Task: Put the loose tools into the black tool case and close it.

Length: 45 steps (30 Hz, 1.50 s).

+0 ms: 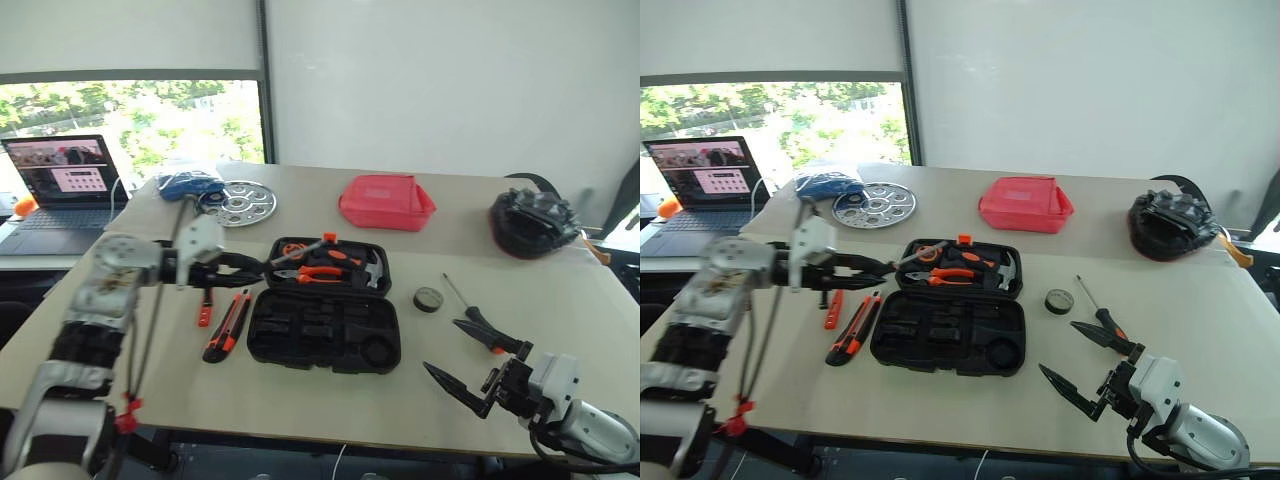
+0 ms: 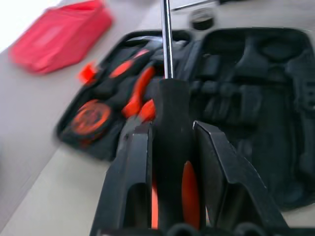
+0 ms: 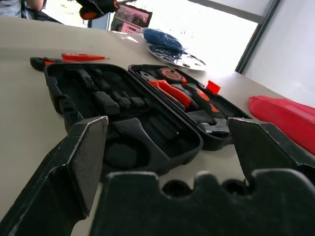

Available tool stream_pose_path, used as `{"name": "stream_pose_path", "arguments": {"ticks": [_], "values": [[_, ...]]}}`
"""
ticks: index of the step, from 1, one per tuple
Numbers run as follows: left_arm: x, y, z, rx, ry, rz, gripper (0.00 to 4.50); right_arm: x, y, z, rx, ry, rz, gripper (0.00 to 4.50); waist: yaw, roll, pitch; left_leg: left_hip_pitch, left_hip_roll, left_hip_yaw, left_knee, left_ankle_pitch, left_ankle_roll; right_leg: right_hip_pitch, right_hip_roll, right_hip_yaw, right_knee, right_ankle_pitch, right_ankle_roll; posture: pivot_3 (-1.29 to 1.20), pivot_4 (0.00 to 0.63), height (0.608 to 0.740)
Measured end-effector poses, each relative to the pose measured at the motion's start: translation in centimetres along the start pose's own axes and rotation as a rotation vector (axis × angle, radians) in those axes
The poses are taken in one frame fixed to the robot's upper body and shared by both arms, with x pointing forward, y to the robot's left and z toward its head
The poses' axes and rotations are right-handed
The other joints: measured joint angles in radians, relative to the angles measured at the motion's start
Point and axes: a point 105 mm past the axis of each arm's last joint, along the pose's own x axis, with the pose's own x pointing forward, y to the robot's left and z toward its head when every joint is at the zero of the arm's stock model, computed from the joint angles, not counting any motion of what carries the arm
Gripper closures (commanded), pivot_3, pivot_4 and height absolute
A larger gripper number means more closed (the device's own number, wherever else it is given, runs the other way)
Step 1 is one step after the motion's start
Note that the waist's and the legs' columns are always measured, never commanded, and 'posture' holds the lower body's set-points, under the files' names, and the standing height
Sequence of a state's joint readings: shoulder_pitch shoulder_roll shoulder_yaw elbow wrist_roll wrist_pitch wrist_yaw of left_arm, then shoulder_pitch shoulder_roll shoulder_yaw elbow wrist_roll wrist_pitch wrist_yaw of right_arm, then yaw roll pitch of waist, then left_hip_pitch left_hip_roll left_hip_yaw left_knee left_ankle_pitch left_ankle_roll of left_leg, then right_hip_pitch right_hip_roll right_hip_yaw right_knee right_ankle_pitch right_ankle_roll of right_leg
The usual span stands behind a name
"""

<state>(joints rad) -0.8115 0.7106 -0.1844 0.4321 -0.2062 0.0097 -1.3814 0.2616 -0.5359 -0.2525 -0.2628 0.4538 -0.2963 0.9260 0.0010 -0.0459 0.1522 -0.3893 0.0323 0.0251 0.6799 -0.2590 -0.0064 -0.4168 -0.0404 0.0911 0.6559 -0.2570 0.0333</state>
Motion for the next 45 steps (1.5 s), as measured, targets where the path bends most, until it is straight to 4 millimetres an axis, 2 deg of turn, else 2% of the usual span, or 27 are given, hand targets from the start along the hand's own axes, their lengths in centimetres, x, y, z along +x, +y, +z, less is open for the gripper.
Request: {"name": "stream_pose_path", "arguments": {"ticks": [3, 5, 9, 16, 23, 42, 44, 45], "values": [[2.9, -0.5, -1.1, 0.079, 0.104, -0.097, 3.68, -0.4, 0.4, 0.0, 0.013, 0.004, -0.038, 0.00, -0.020, 0.000, 0.000, 0.000, 0.000, 0.000, 0.000, -0.001, 0.001, -0.001, 0.001, 0.002, 0.001, 0.000, 0.000, 0.00, 0.150, 0.740], [4.2, -0.6, -2.0, 0.109, 0.169, -0.123, 3.68, -0.4, 0.7, 0.3, 0.011, -0.004, -0.055, 0.00, -0.029, 0.000, 0.000, -0.001, 0.000, 0.000, 0.000, -0.001, 0.001, -0.003, 0.002, 0.003, 0.001, 0.000, 0.000, 0.00, 0.150, 0.740], [4.8, 0.2, -3.8, 0.112, 0.277, -0.098, 3.68, -0.5, 1.2, 0.7, 0.004, -0.002, -0.075, 0.00, -0.037, 0.000, 0.000, -0.002, 0.000, 0.000, 0.000, -0.001, 0.002, -0.003, 0.002, 0.003, 0.001, 0.000, 0.001, 0.00, 0.150, 0.740], [6.2, 0.6, -3.5, 0.127, 0.290, -0.090, 3.68, -0.4, 1.6, 1.1, -0.007, -0.005, -0.093, 0.00, -0.017, 0.000, 0.000, 0.000, 0.000, 0.000, 0.001, -0.001, 0.002, -0.001, 0.001, 0.003, 0.002, 0.000, 0.002, 0.00, 0.150, 0.740], [6.9, 0.4, -3.1, 0.140, 0.272, -0.105, 3.68, -0.1, 1.6, 1.4, -0.016, -0.017, -0.100, 0.00, -0.013, 0.000, 0.000, -0.001, 0.000, 0.000, 0.002, -0.001, 0.002, -0.001, 0.001, 0.003, 0.002, 0.000, 0.002, 0.00, 0.150, 0.740], [6.5, 0.0, -3.2, 0.186, 0.364, -0.141, 3.68, 0.4, 1.9, 1.4, -0.006, -0.027, -0.087, 0.00, -0.014, 0.001, 0.000, 0.000, 0.000, 0.000, 0.002, -0.001, 0.003, -0.001, 0.001, 0.003, 0.002, 0.000, 0.002, 0.00, 0.150, 0.740], [6.5, -0.2, -3.4, 0.180, 0.371, -0.142, 2.67, 0.4, 1.9, 1.4, -0.006, -0.029, -0.087, 0.00, -0.014, 0.001, 0.000, 0.000, 0.000, 0.000, 0.002, -0.001, 0.003, -0.001, 0.001, 0.003, 0.002, 0.000, 0.002, 0.00, 0.150, 0.740], [6.5, -0.2, -3.5, 0.177, 0.377, -0.143, 2.50, 0.5, 1.9, 1.4, -0.005, -0.029, -0.087, 0.00, -0.014, 0.001, 0.000, 0.000, 0.000, 0.000, 0.002, -0.001, 0.003, -0.001, 0.001, 0.003, 0.002, 0.000, 0.002, 0.00, 0.150, 0.740]]}}
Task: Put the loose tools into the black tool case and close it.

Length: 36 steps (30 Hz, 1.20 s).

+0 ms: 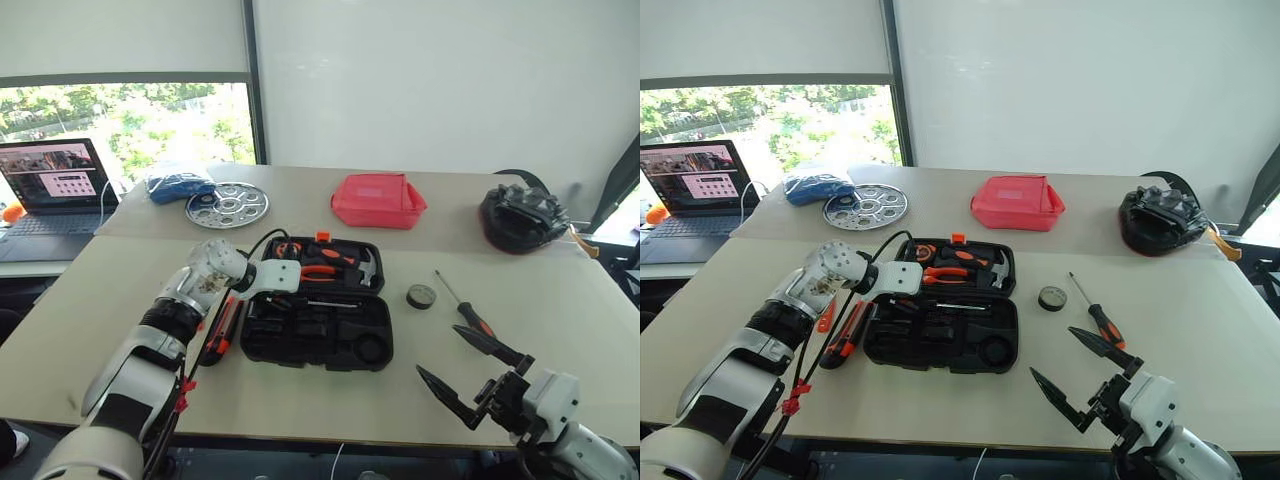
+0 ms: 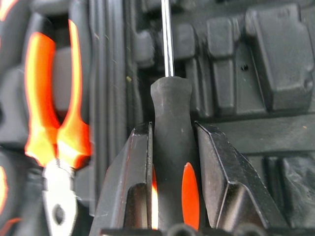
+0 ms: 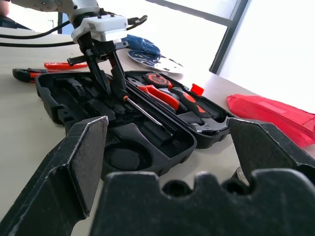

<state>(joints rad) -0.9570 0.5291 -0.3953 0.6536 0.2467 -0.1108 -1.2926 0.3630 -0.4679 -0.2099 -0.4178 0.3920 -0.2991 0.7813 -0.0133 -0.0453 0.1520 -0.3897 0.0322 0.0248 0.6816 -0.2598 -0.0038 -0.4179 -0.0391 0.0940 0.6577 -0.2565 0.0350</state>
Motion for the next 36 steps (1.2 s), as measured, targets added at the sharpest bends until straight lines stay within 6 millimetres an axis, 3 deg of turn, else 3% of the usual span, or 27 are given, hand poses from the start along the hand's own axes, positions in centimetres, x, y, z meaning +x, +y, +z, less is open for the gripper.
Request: {"name": "stream_pose_path", "arguments": {"ticks": [5, 10, 14, 18, 22, 25, 36], "values": [[0.1, -0.2, 0.2, -0.004, -0.020, 0.004, 0.73, 0.0, 0.1, -0.5, 0.007, 0.014, -0.003, 0.00, 0.003, 0.000, 0.000, 0.000, 0.000, 0.000, 0.001, 0.001, 0.001, 0.001, 0.000, 0.000, 0.002, 0.000, 0.000, 0.00, 0.150, 0.740], [-0.6, 0.5, 0.3, 0.016, -0.033, 0.056, 0.73, 0.0, 0.2, -0.6, 0.013, 0.015, -0.004, 0.00, 0.000, 0.000, 0.000, 0.001, 0.000, 0.000, 0.002, 0.001, 0.002, 0.000, 0.000, 0.000, 0.004, 0.000, 0.000, 0.00, 0.150, 0.740], [-1.6, 1.1, 2.5, 0.072, -0.154, 0.100, 0.73, 0.0, 0.3, -0.6, 0.014, 0.016, -0.004, 0.00, 0.000, 0.000, 0.000, -0.002, 0.000, 0.000, 0.002, 0.001, 0.002, -0.002, 0.000, 0.000, 0.003, 0.000, 0.000, 0.00, 0.150, 0.740], [-3.2, 1.9, 3.4, 0.062, -0.241, 0.157, 1.84, -0.2, 0.4, -0.7, 0.021, 0.023, -0.003, 0.00, -0.003, 0.000, 0.000, -0.001, 0.000, 0.000, 0.002, 0.001, 0.002, -0.002, 0.000, 0.001, 0.004, 0.000, 0.000, 0.00, 0.150, 0.740], [-3.5, 2.2, 1.9, -0.037, -0.256, 0.194, 3.23, -0.2, 0.5, -0.7, 0.023, 0.024, -0.002, 0.00, -0.003, 0.000, 0.000, 0.000, 0.000, 0.000, 0.002, 0.001, 0.002, -0.001, 0.000, 0.001, 0.004, 0.000, 0.000, 0.00, 0.150, 0.740], [-2.7, 1.5, 0.1, -0.122, -0.247, 0.186, 4.31, -0.2, 0.5, -0.8, 0.025, 0.024, -0.003, 0.00, -0.002, 0.000, 0.000, 0.000, 0.000, 0.000, 0.002, 0.001, 0.002, -0.001, 0.000, 0.001, 0.004, 0.000, 0.000, 0.00, 0.150, 0.740], [0.0, 0.9, -0.5, -0.204, -0.252, 0.194, 4.41, -0.5, 0.6, -0.9, 0.030, 0.036, -0.008, 0.00, 0.000, 0.000, 0.000, -0.001, 0.000, 0.000, 0.002, 0.001, 0.002, -0.001, 0.000, 0.001, 0.004, 0.000, 0.000, 0.00, 0.150, 0.740]]}}
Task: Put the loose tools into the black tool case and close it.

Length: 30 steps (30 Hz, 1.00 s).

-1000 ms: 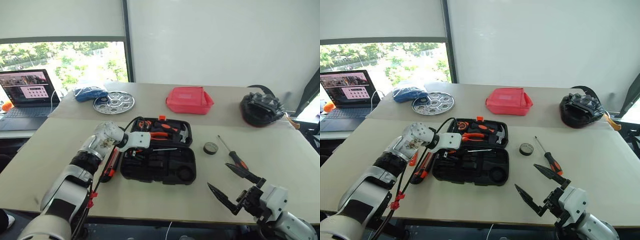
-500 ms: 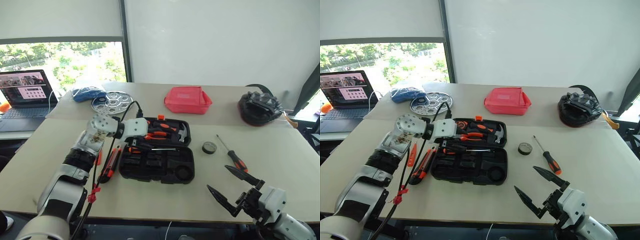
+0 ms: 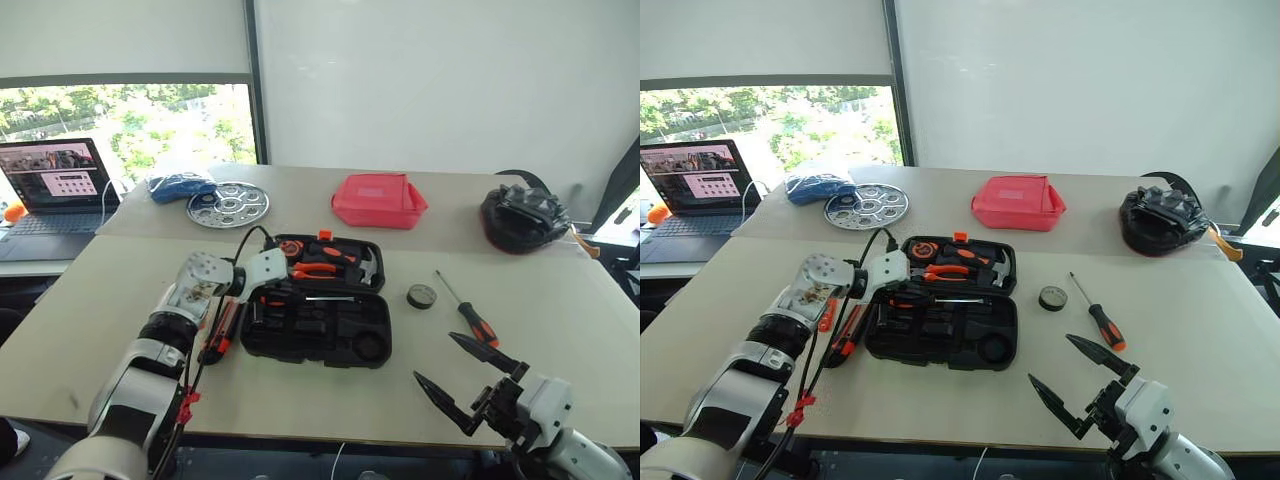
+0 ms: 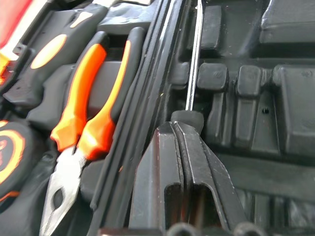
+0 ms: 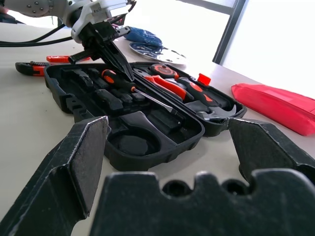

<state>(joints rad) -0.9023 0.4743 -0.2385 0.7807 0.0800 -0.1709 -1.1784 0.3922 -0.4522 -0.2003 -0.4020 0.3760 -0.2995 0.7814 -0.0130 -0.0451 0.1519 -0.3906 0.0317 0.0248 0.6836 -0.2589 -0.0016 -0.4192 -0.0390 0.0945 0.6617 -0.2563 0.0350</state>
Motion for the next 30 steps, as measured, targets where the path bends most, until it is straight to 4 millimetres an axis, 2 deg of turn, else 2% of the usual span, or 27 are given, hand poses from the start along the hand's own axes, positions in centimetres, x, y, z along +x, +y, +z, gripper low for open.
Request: {"name": "stream_pose_path", "arguments": {"ticks": [10, 17, 23, 24, 26, 27, 30], "values": [[0.9, -0.7, -0.4, 0.041, 0.039, -0.002, 4.41, -0.2, 0.0, -0.1, 0.004, 0.008, -0.007, 0.00, 0.001, 0.001, -0.001, 0.005, 0.000, 0.000, 0.000, 0.000, 0.000, 0.006, 0.000, 0.000, -0.001, 0.000, 0.000, 0.00, 0.150, 0.740], [1.7, -1.1, -0.5, 0.103, 0.109, 0.033, 4.41, -0.3, 0.0, -0.2, 0.006, 0.008, -0.030, 0.00, 0.002, 0.004, -0.002, 0.023, 0.000, 0.000, -0.001, -0.001, 0.000, 0.028, 0.000, -0.001, -0.007, -0.005, 0.008, 0.00, 0.150, 0.740], [1.3, -1.5, 0.0, 0.065, 0.032, 0.041, 4.41, -0.4, -0.2, -0.2, 0.002, 0.011, -0.037, 0.00, 0.000, 0.004, -0.003, 0.022, 0.000, -0.001, -0.003, -0.001, 0.001, 0.026, 0.000, -0.001, -0.009, -0.005, 0.008, 0.00, 0.150, 0.740], [1.0, -1.8, 0.1, 0.034, -0.013, 0.026, 3.90, -0.6, -0.4, -0.2, 0.003, 0.017, -0.044, 0.00, 0.000, 0.004, -0.003, 0.020, 0.000, -0.001, -0.004, -0.001, 0.001, 0.024, 0.000, -0.001, -0.010, -0.004, 0.006, 0.00, 0.150, 0.740], [0.3, -1.9, 0.2, -0.013, -0.081, 0.029, 3.35, -1.3, -0.8, -0.2, 0.005, 0.030, -0.064, 0.00, -0.001, 0.004, -0.002, 0.015, 0.000, -0.001, -0.004, -0.001, 0.001, 0.019, 0.000, -0.001, -0.010, -0.001, 0.002, 0.00, 0.150, 0.740], [-0.9, -1.3, 0.7, -0.028, -0.155, 0.056, 2.89, -2.2, -1.3, -0.2, 0.005, 0.055, -0.088, 0.00, 0.000, 0.004, -0.002, 0.008, 0.001, -0.001, -0.004, -0.001, 0.001, 0.013, 0.000, -0.001, -0.009, -0.001, 0.001, 0.00, 0.150, 0.740], [-4.0, -0.5, 1.6, -0.038, -0.275, 0.082, 1.86, -3.9, -1.8, -0.4, 0.012, 0.099, -0.128, 0.00, -0.003, 0.004, -0.002, 0.007, 0.001, -0.001, -0.004, -0.002, 0.002, 0.011, 0.000, -0.001, -0.009, 0.000, 0.001, 0.00, 0.150, 0.740]]}}
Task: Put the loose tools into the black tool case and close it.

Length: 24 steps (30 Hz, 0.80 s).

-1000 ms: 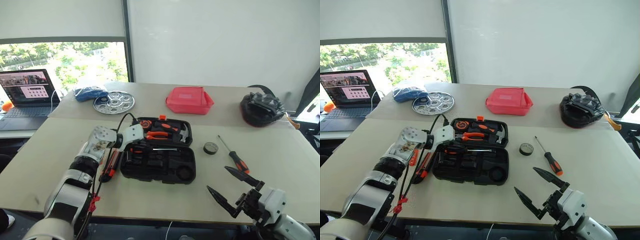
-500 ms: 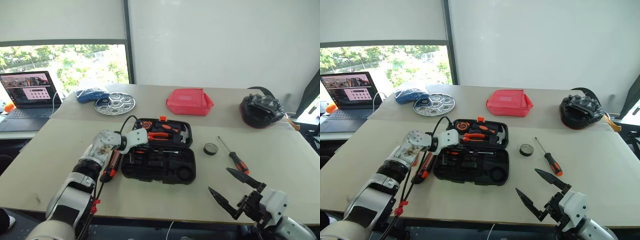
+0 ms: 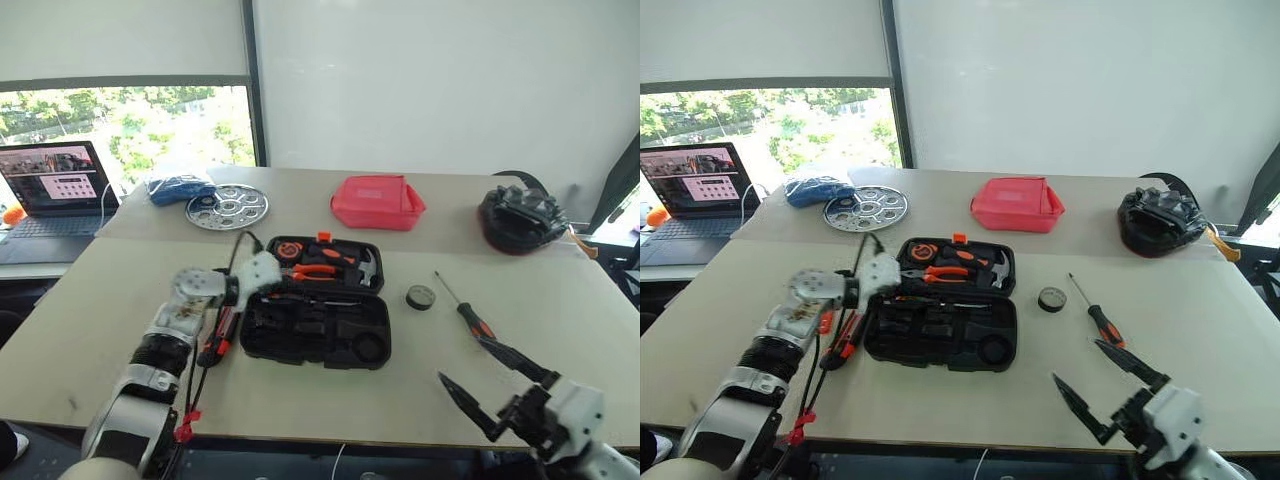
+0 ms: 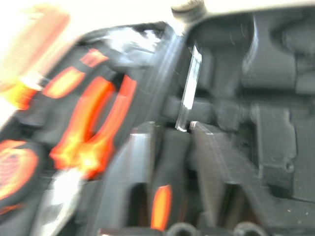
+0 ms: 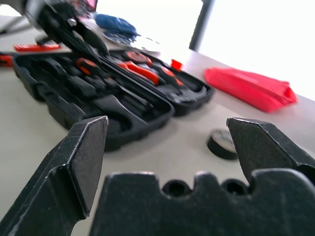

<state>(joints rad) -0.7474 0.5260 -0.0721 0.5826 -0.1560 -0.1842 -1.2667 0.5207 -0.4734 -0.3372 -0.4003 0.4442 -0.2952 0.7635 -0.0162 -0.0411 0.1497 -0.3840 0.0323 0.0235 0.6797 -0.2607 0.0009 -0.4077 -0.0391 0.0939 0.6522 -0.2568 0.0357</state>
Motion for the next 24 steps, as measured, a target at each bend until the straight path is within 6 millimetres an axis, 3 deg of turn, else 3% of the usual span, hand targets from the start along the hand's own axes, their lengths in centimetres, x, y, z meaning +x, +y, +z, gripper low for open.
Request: {"name": "stream_pose_path", "arguments": {"ticks": [2, 5, 7, 9, 13, 24], "values": [[-2.2, -0.2, 1.2, -0.009, -0.111, -0.015, 1.25, -1.9, -0.6, -0.8, 0.004, 0.066, -0.054, 0.00, 0.001, 0.001, 0.000, 0.000, 0.000, 0.000, -0.001, 0.000, 0.000, 0.000, 0.000, 0.000, -0.002, 0.000, 0.000, 0.00, 0.150, 0.740], [-6.6, -1.5, -0.9, -0.073, -0.050, -0.028, 0.05, -5.8, -1.2, -2.6, 0.039, 0.193, -0.169, 0.00, -0.004, 0.002, -0.001, 0.002, 0.001, 0.001, -0.003, -0.001, 0.001, 0.001, 0.000, 0.000, -0.003, -0.001, 0.000, 0.00, 0.150, 0.740], [-9.4, -2.8, -3.1, -0.153, 0.021, -0.021, 0.05, -8.1, -1.2, -3.7, 0.071, 0.261, -0.243, 0.00, -0.007, 0.002, 0.000, 0.003, 0.002, 0.001, -0.003, -0.001, 0.001, 0.002, 0.000, 0.000, -0.004, -0.001, -0.001, 0.00, 0.150, 0.740], [-10.4, -3.4, -3.7, -0.191, 0.027, -0.007, 0.05, -8.9, -1.2, -4.3, 0.081, 0.291, -0.265, 0.00, -0.002, 0.002, 0.000, 0.003, 0.002, 0.001, -0.001, 0.000, 0.001, 0.003, -0.002, -0.001, -0.004, -0.002, 0.003, 0.00, 0.150, 0.740], [-11.7, -4.6, -3.7, -0.236, 0.024, 0.005, 0.05, -6.8, -3.2, -3.4, 0.053, 0.249, -0.282, 0.00, -0.005, 0.002, 0.001, 0.006, 0.003, 0.002, 0.000, 0.001, 0.003, 0.005, -0.006, 0.003, -0.004, -0.004, 0.003, 0.00, 0.150, 0.740], [-10.5, -6.5, -1.0, -0.250, -0.086, -0.004, 0.05, 3.2, -11.7, -1.5, 0.105, 0.481, -0.160, 0.00, -0.011, 0.002, 0.001, 0.002, 0.001, 0.004, -0.002, 0.001, 0.003, 0.001, -0.001, 0.002, -0.005, 0.003, 0.001, 0.00, 0.150, 0.740]]}}
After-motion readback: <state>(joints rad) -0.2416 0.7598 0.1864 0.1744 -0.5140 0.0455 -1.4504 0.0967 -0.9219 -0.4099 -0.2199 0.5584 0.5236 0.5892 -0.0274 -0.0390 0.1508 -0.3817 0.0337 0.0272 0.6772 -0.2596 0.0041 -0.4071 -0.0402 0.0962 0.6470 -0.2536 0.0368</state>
